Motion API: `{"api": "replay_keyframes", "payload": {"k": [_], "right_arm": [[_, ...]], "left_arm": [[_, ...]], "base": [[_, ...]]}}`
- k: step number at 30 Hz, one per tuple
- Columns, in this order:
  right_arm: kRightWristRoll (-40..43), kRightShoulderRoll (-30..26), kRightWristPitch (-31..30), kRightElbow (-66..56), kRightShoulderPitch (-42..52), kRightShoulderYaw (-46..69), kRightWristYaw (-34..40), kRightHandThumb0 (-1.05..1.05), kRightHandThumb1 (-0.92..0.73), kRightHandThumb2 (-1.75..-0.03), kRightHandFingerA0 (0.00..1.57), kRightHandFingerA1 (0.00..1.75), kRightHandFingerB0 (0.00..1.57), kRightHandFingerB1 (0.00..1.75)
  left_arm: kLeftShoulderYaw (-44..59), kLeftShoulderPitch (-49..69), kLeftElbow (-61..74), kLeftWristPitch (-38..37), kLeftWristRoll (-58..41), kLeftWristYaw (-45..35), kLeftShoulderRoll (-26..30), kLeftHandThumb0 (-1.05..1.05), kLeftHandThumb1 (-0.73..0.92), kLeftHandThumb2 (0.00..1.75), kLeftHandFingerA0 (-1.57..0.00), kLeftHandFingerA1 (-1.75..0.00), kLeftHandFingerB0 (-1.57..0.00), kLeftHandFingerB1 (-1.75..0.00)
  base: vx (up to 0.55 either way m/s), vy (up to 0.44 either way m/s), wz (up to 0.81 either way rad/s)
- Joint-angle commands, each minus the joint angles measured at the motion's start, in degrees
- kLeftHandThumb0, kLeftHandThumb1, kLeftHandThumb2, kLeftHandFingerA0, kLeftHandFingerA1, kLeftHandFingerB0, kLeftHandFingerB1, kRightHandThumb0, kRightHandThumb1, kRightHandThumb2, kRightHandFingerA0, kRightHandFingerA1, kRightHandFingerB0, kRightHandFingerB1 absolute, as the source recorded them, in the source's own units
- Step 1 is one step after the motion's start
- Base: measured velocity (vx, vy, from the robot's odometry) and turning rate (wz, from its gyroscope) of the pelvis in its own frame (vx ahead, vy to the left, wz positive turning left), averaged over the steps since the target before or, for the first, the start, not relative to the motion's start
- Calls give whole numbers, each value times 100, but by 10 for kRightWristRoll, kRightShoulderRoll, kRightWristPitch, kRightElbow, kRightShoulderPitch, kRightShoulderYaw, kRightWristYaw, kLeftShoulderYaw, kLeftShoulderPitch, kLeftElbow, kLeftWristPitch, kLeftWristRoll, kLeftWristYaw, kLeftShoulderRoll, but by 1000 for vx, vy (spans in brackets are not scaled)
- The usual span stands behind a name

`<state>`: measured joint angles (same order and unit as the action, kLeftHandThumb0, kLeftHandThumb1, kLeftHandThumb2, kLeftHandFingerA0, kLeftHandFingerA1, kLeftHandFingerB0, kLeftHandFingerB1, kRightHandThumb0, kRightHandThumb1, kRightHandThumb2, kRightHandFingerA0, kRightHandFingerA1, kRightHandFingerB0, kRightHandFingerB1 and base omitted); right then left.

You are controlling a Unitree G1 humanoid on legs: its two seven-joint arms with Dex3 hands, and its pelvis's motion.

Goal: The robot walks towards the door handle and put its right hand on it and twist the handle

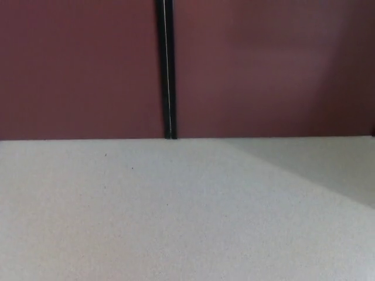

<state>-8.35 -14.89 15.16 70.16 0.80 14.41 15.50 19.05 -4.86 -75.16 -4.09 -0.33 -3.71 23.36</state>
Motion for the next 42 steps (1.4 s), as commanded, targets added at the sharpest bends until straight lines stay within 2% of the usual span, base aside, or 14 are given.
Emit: {"api": "replay_keyframes", "payload": {"k": [1, 8, 13, 14, 16, 18, 21, 23, 24, 26, 34, 35, 37, 42], "right_arm": [[15, 7, 45, 8, 13, 2, 33, -18, -58, -57, 75, 50, 56, 43], [17, 5, 59, 28, 9, 0, 44, -17, -58, -56, 81, 53, 58, 44], [13, 4, 61, 35, 3, -5, 52, -16, -57, -56, 82, 53, 59, 44], [13, 2, 61, 36, 1, -6, 53, -23, -52, -63, 80, 58, 57, 48], [13, -1, 59, 39, 0, -6, 55, -23, -52, -63, 81, 58, 57, 48], [12, -2, 58, 41, 1, -7, 61, -17, -57, -56, 84, 54, 60, 44], [11, -2, 55, 42, -1, -8, 70, -17, -57, -56, 83, 54, 60, 44], [8, -2, 53, 42, -1, -11, 81, -24, -52, -63, 78, 57, 58, 49], [7, -1, 54, 42, 1, -13, 84, -18, -56, -56, 81, 53, 60, 44], [8, -1, 56, 40, 7, -14, 86, -18, -57, -56, 81, 53, 60, 44], [15, -3, 45, 49, 4, -13, 68, -18, -56, -56, 79, 52, 60, 44], [16, -3, 45, 49, 4, -13, 67, -25, -52, -63, 76, 56, 57, 49], [16, -3, 45, 49, 4, -13, 66, -25, -52, -63, 76, 56, 57, 49], [17, -3, 44, 48, 4, -15, 60, -25, -52, -63, 77, 57, 57, 48]], "left_arm": [[5, 12, -8, -19, -11, -15, 6, -18, 64, 59, -58, -48, -39, -36], [-3, 15, -10, -28, -5, -19, 7, -17, 63, 59, -62, -53, -38, -36], [-6, 11, -10, -30, -5, -20, 11, -18, 63, 59, -59, -46, -38, -36], [-7, 9, -10, -30, -5, -18, 11, -18, 63, 59, -60, -47, -38, -36], [-7, 9, -8, -31, -6, -18, 9, -17, 63, 59, -62, -51, -38, -36], [-7, 14, -7, -34, -8, -19, 8, -18, 63, 59, -59, -47, -38, -36], [-10, 14, -7, -34, -5, -17, 8, -17, 63, 59, -59, -47, -38, -36], [-9, 14, -8, -33, -6, -18, 9, -17, 63, 59, -63, -54, -38, -36], [-9, 15, -8, -34, -6, -18, 9, -17, 63, 58, -63, -54, -38, -36], [-10, 19, -10, -36, -5, -18, 8, -17, 63, 58, -64, -56, -38, -36], [-25, 24, -10, -44, 1, -19, 11, -17, 62, 59, -65, -53, -39, -36], [-25, 23, -10, -43, 0, -18, 12, -17, 62, 59, -65, -53, -39, -36], [-26, 23, -10, -43, 0, -18, 12, -17, 62, 59, -65, -53, -39, -36], [-35, 24, -12, -46, 4, -15, 14, -18, 63, 59, -60, -46, -40, -37]], "base": [[0, 0, 0], [0, 0, 0], [0, 0, 0], [0, 0, 0], [0, 0, 0], [0, 0, 0], [0, 0, 0], [116, -22, 11], [-49, -137, 23], [-47, 22, -8], [73, 80, 1], [84, 168, -4], [234, 333, 7], [180, -116, -3]]}}
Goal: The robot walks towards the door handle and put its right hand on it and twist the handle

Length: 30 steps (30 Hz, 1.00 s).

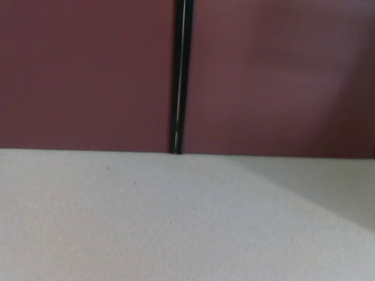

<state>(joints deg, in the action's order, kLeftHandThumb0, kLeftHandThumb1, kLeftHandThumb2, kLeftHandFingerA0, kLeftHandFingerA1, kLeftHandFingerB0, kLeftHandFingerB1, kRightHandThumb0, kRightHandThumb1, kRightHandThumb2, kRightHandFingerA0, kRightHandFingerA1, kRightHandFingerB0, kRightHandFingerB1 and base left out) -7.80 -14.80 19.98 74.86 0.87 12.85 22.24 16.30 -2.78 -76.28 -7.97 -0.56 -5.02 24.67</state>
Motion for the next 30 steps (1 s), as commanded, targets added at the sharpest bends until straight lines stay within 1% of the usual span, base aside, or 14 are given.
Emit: {"api": "replay_keyframes", "payload": {"k": [1, 5, 6, 7, 11, 12, 13, 14, 19, 20, 23, 29, 30], "right_arm": [[12, -3, -2, 0, 5, 0, -7, -25, -52, -63, 77, 57, 57, 49], [12, -3, -2, -1, 5, 0, -8, -26, -52, -64, 77, 57, 58, 49], [7, -4, -1, 0, 4, -5, -7, -24, -52, -63, 77, 56, 58, 49], [5, -4, -2, 0, 3, -6, -6, -17, -57, -56, 79, 52, 60, 44], [7, -4, -3, 0, 2, -8, -7, -17, -57, -56, 79, 52, 60, 44], [7, -4, -3, 0, 1, -9, -6, -24, -52, -63, 76, 56, 58, 48], [6, -4, -3, 1, -1, -10, -6, -24, -52, -63, 76, 56, 58, 48], [10, -3, 0, -1, 0, -7, -7, -24, -53, -63, 76, 56, 58, 48], [15, -2, 0, -1, 0, -5, -12, -23, -53, -63, 76, 56, 59, 49], [14, -2, 1, -2, 0, -5, -13, -16, -57, -56, 79, 52, 61, 45], [14, -2, 6, -5, 1, -7, -13, -16, -57, -56, 80, 53, 62, 45], [16, -1, 12, -7, 5, -8, -14, -16, -57, -56, 81, 53, 63, 45], [14, -2, 9, -7, 5, -10, -14, -16, -57, -56, 81, 54, 63, 46]], "left_arm": [[-8, 3, -1, -8, 7, -2, 1, -18, 63, 59, -61, -47, -40, -37], [-12, 3, -1, -9, 5, -4, 2, -18, 63, 59, -61, -47, -41, -37], [-7, 3, -1, -7, -1, -6, 1, -18, 62, 59, -63, -51, -41, -37], [-5, 2, -1, -6, -3, -6, 1, -18, 62, 59, -63, -51, -41, -37], [-6, 1, -2, -7, -2, -5, 1, -18, 62, 59, -63, -51, -41, -37], [-7, 1, -1, -6, -1, -5, 2, -18, 63, 59, -65, -53, -41, -37], [-10, -1, -1, -6, 2, -5, 2, -18, 63, 59, -65, -53, -41, -37], [-13, 1, -2, -8, 5, -2, 2, -18, 62, 59, -65, -51, -41, -37], [-13, 2, -4, -6, 3, -1, 2, -18, 63, 59, -65, -51, -42, -37], [-14, 4, -4, -9, 4, -3, 2, -19, 63, 59, -64, -49, -42, -38], [-16, 6, -3, -13, 4, -7, 3, -18, 63, 59, -65, -51, -42, -38], [-20, 9, -3, -14, 4, -11, 3, -19, 63, 59, -64, -48, -43, -38], [-20, 9, -4, -13, 5, -7, 2, -19, 62, 58, -61, -46, -44, -38]], "base": [[205, 113, 4], [207, 43, 6], [200, 2, 11], [206, -7, 9], [257, -77, 15], [248, -109, 29], [372, -303, -55], [364, -276, 74], [323, -265, -6], [301, -241, -7], [303, -227, -8], [184, 84, 6], [178, 89, 14]]}}
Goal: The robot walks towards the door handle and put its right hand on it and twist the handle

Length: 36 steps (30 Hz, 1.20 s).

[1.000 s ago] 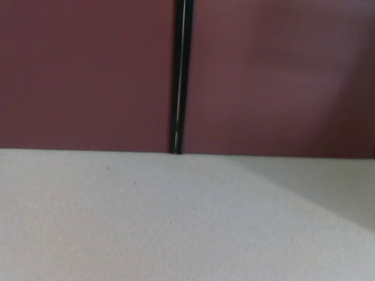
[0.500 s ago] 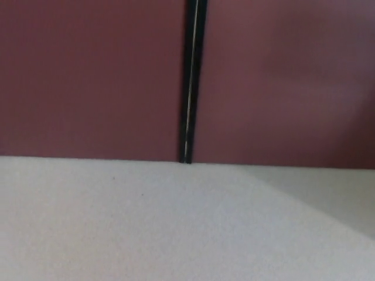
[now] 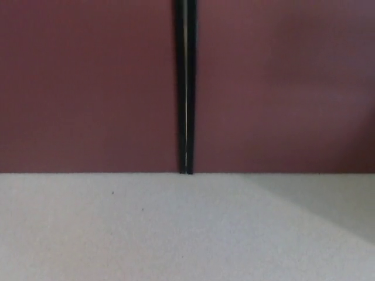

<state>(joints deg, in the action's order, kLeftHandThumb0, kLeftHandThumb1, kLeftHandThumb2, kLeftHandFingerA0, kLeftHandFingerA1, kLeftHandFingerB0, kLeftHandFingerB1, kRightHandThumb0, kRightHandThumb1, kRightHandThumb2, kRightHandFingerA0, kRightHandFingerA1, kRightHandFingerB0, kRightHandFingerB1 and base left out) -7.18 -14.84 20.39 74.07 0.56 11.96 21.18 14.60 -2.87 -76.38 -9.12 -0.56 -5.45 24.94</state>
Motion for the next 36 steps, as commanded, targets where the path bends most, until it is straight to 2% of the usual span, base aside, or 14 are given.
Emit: {"api": "replay_keyframes", "payload": {"k": [1, 22, 23, 26, 27, 28, 29, 32, 33, 35, 36], "right_arm": [[6, -2, 3, 2, 9, -3, -4, -16, -57, -56, 82, 54, 63, 46], [-2, -7, -10, 6, 6, -29, -4, -18, -57, -56, 82, 54, 65, 46], [-1, -6, -13, 6, 4, -30, -4, -25, -52, -65, 79, 59, 63, 52], [0, -5, -11, 5, 4, -30, -5, -26, -53, -65, 79, 59, 63, 52], [0, -5, -10, 5, 4, -31, -4, -17, -56, -56, 82, 54, 66, 47], [2, -4, -10, 5, 4, -29, -6, -25, -53, -64, 79, 59, 64, 52], [2, -4, -10, 5, 5, -29, -6, -26, -53, -64, 79, 58, 64, 52], [-1, -5, -7, 3, 12, -33, -3, -26, -53, -64, 79, 58, 64, 52], [0, -5, -6, 1, 13, -33, -3, -17, -57, -56, 83, 55, 67, 47], [5, -4, -6, -1, 14, -30, -8, -18, -57, -56, 83, 55, 67, 47], [5, -4, -7, -1, 13, -30, -8, -25, -53, -64, 79, 59, 65, 52]], "left_arm": [[-4, 10, -3, -1, 6, -1, -1, -19, 62, 58, -61, -46, -45, -38], [-14, 29, -3, -9, 5, -3, -2, -19, 61, 58, -67, -47, -50, -40], [-15, 30, -3, -10, 6, -1, -2, -19, 60, 58, -68, -48, -50, -40], [-19, 33, -2, -13, 9, 0, -2, -19, 60, 58, -69, -50, -51, -40], [-22, 34, -2, -15, 12, 1, -1, -19, 60, 58, -70, -50, -51, -40], [-26, 36, -1, -17, 15, 1, -1, -19, 60, 58, -70, -50, -51, -40], [-29, 37, -1, -19, 17, 0, -1, -19, 60, 58, -70, -50, -51, -40], [-33, 42, -2, -19, 19, 0, 0, -19, 60, 58, -70, -50, -51, -40], [-35, 42, -2, -20, 20, 1, 0, -19, 60, 58, -70, -49, -51, -40], [-36, 43, -2, -24, 21, 2, 0, -19, 60, 58, -69, -49, -51, -40], [-36, 43, -2, -25, 22, 2, 0, -19, 60, 58, -70, -49, -51, -40]], "base": [[164, 94, -22], [83, -21, 3], [-1, -159, 3], [159, -240, 7], [260, -280, 5], [319, -36, -51], [308, 0, 58], [224, -101, 2], [149, -77, 0], [214, -51, -3], [205, -8, -4]]}}
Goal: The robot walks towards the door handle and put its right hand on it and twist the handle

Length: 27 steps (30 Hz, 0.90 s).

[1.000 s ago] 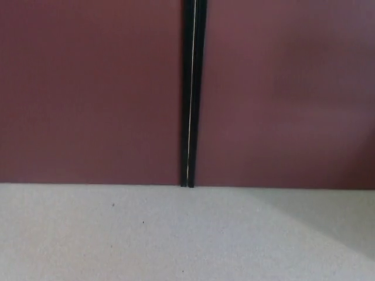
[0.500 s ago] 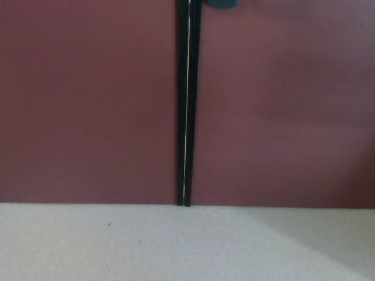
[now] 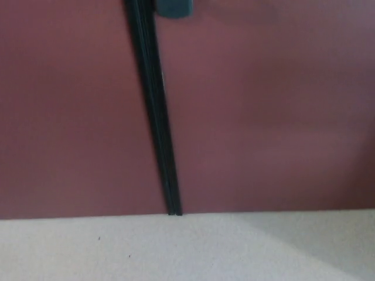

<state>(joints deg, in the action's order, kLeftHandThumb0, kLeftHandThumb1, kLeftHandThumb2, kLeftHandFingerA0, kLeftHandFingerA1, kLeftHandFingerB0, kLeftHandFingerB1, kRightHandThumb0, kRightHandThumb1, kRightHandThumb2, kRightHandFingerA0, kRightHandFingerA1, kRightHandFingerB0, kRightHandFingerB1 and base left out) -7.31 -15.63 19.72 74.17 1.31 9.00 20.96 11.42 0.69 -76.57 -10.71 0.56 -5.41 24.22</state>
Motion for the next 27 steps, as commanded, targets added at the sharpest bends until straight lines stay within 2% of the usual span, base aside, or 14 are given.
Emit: {"api": "replay_keyframes", "payload": {"k": [1, 3, 4, 12, 13, 14, 27], "right_arm": [[6, 4, -2, -1, 6, -1, -6, -25, -53, -64, 79, 59, 66, 52], [3, 3, -5, 1, 4, -2, -6, -25, -53, -65, 79, 59, 66, 52], [2, 1, -6, 4, 3, -3, -9, -19, -57, -57, 81, 54, 67, 47], [2, 2, -9, 7, 2, -3, -7, -19, -57, -56, 79, 52, 67, 46], [2, 2, -10, 7, 2, -3, -8, -19, -57, -56, 78, 52, 67, 46], [4, 2, -9, 7, 2, -2, -9, -19, -57, -57, 78, 51, 68, 46], [5, 3, -4, 5, -1, 0, -16, -19, -57, -56, 79, 53, 67, 47]], "left_arm": [[-5, 8, 0, -10, 11, 1, 8, -19, 60, 58, -70, -49, -51, -40], [-3, 7, 0, -8, 10, 2, 7, -19, 60, 58, -70, -49, -51, -40], [-2, 4, 0, -4, 9, 0, 7, -19, 60, 58, -70, -49, -51, -40], [-6, 0, 2, -4, 15, 2, 10, -19, 60, 58, -72, -51, -53, -40], [-6, -2, 1, -2, 14, 2, 10, -29, 50, 73, -67, -60, -46, -49], [-6, -3, 1, -2, 15, 4, 9, -19, 60, 58, -72, -51, -52, -40], [-6, -3, -2, -3, 16, 3, 10, -21, 60, 59, -72, -51, -53, -41]], "base": [[203, 0, -5], [209, 9, -9], [214, 20, 2], [318, 182, 1], [255, 131, 7], [121, 127, 15], [254, 23, -3]]}}
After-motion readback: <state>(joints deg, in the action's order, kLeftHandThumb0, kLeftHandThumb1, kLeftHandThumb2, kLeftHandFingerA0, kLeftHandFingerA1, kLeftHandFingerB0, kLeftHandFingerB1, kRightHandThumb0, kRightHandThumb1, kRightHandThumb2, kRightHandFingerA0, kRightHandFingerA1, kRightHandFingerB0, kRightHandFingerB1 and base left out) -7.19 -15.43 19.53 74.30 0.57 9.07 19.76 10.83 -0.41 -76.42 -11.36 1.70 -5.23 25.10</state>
